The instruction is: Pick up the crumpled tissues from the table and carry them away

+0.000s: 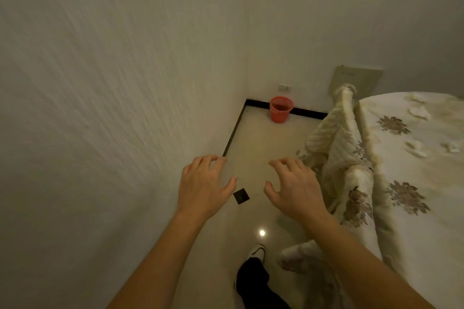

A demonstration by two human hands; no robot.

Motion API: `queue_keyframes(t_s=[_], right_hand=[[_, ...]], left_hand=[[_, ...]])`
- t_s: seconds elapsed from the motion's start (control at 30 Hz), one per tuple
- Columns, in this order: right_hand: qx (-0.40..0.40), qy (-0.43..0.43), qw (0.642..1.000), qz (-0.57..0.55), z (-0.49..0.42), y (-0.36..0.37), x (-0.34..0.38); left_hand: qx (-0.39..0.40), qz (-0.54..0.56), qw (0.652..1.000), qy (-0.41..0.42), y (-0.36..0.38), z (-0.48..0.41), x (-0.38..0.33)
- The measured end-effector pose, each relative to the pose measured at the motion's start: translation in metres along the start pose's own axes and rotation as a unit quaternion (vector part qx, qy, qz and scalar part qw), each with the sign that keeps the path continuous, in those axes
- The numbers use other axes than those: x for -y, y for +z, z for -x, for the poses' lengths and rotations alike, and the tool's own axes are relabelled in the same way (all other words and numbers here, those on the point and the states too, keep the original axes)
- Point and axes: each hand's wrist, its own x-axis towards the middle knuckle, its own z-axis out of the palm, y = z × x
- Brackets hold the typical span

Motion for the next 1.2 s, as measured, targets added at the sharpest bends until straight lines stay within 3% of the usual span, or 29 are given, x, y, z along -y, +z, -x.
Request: queue_keyframes(t_s=[0.4, 0.9, 1.2], right_hand=[[-0.038, 0.064, 0.997, -0.031, -0.215, 0.035, -0.082], [-0.047, 0.161, 0.986, -0.003, -0.370, 0.062, -0.196], [-0.058, 0.242, 0.968, 0.034, -0.506, 0.075, -0.268]], left_hand=[[0.012, -0.011, 0.998, 0.061, 0.057, -0.245, 0.004], [0.040, 0.038, 0.987, 0.154, 0.141, -0.474, -0.039], [0.044, 0.072, 0.967, 0.241, 0.192, -0.663, -0.069]])
